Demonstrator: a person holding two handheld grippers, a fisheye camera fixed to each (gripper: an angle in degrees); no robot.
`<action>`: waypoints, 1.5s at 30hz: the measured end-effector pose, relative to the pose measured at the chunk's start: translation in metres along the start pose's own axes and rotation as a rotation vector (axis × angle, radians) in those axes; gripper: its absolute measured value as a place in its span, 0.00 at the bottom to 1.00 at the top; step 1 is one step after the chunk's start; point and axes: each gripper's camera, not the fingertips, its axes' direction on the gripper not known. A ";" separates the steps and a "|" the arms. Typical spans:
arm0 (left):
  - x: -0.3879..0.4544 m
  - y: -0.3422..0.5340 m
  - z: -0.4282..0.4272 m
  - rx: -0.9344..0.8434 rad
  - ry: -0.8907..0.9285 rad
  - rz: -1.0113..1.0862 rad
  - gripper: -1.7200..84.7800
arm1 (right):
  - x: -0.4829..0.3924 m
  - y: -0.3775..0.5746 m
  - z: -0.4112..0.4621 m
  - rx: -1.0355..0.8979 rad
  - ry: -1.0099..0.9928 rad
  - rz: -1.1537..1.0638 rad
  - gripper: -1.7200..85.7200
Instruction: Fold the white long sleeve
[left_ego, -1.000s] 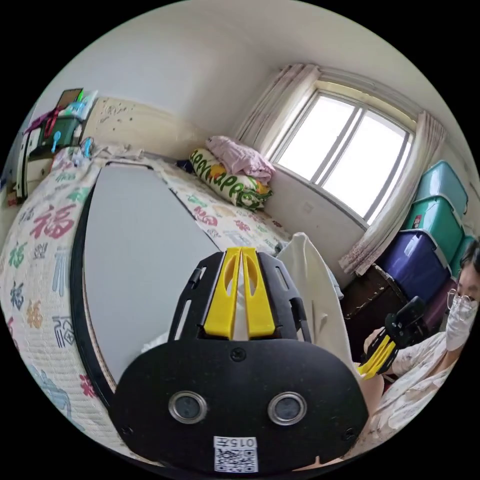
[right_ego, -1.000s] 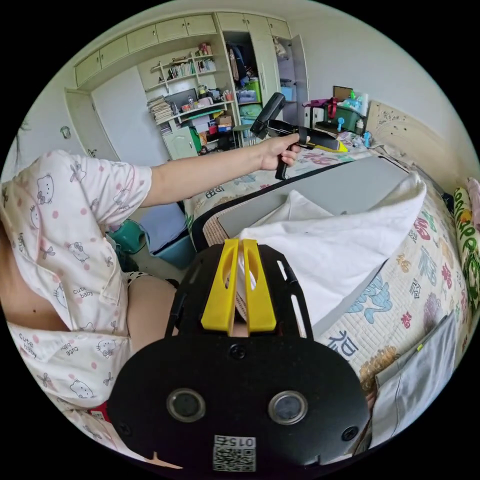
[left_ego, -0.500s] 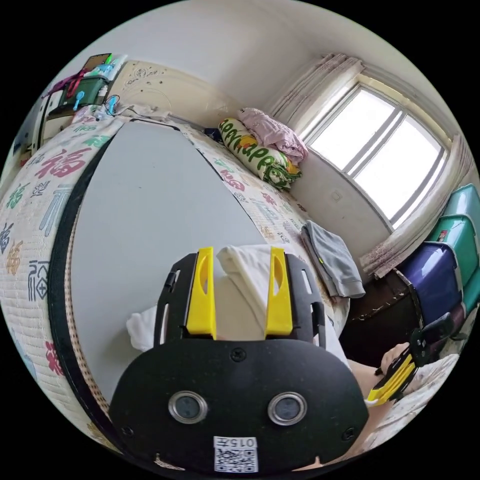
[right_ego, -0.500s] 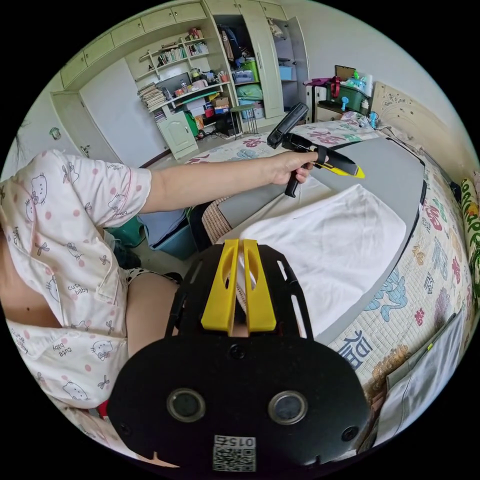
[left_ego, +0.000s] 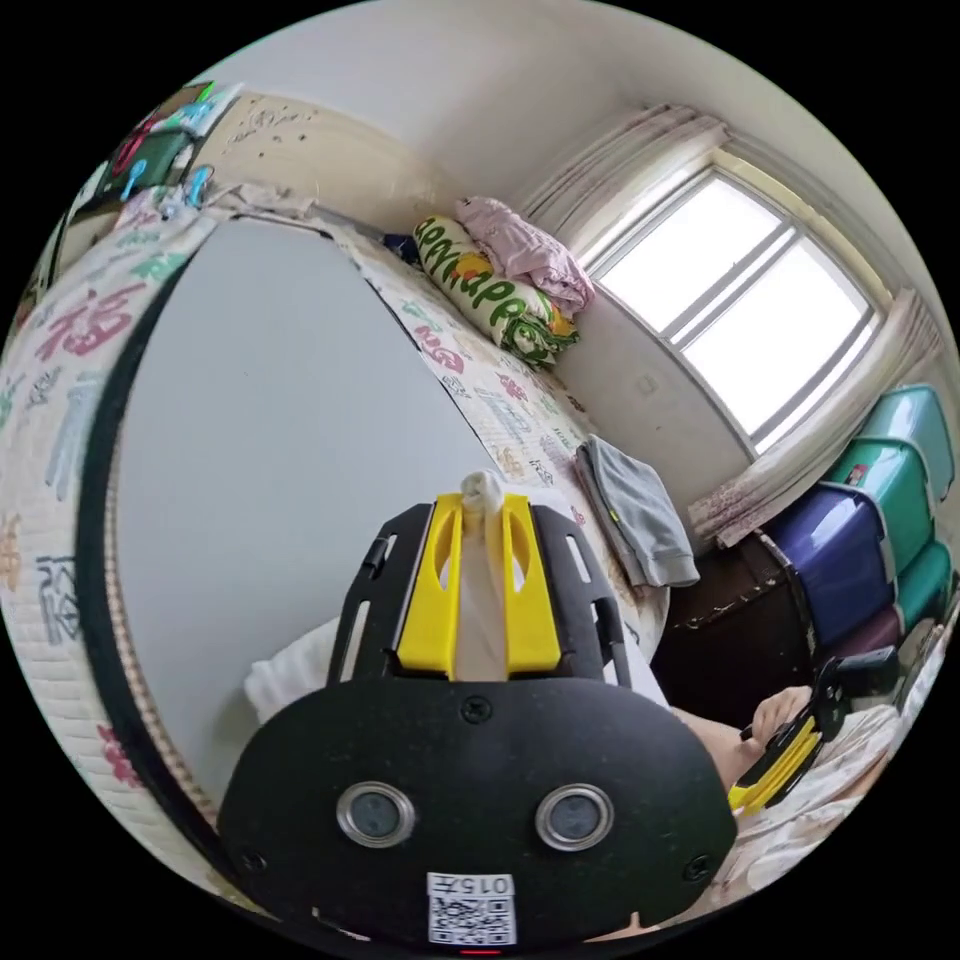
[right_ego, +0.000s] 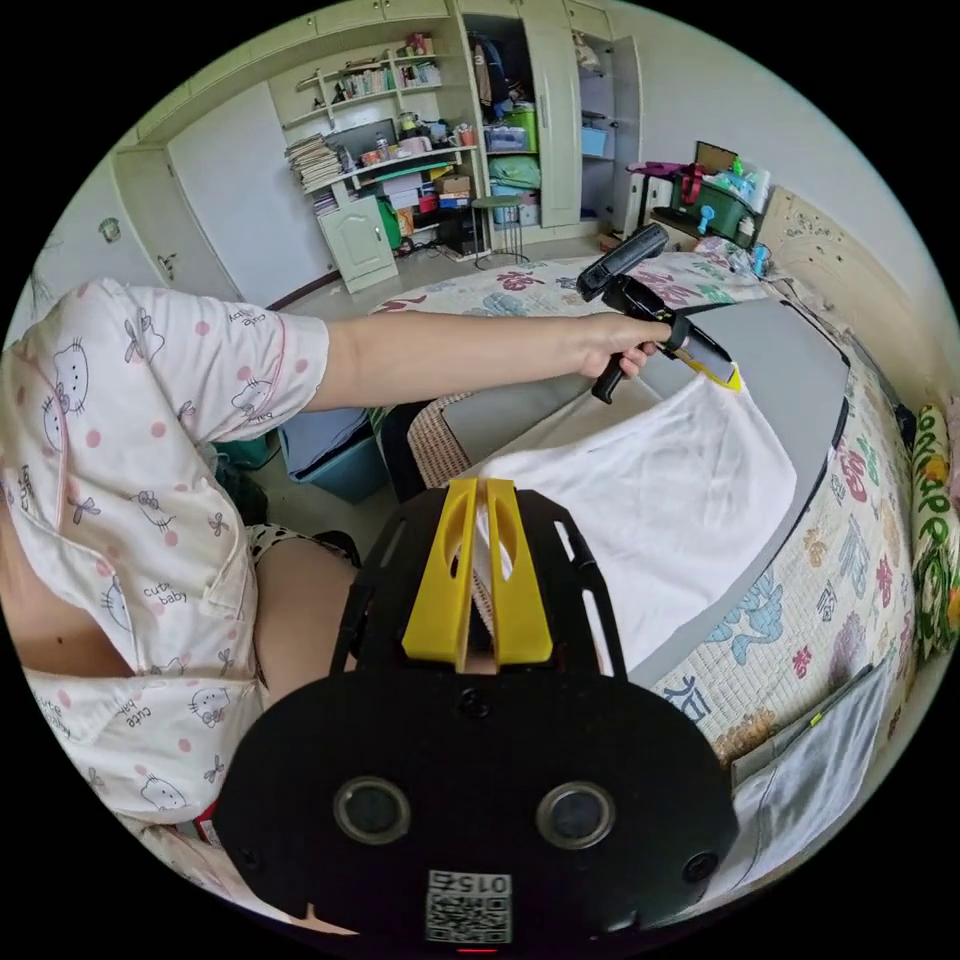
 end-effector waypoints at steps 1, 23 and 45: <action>0.010 0.002 -0.020 0.007 -0.041 0.031 0.09 | -0.011 -0.004 0.009 -0.015 -0.011 -0.050 0.02; 0.061 0.127 -0.052 -0.034 -0.431 -0.019 0.14 | -0.085 0.049 0.228 -0.556 -0.013 -0.472 0.06; 0.279 0.382 -0.099 -0.113 -0.194 0.019 0.15 | 0.160 0.244 -0.098 0.263 0.113 0.352 0.11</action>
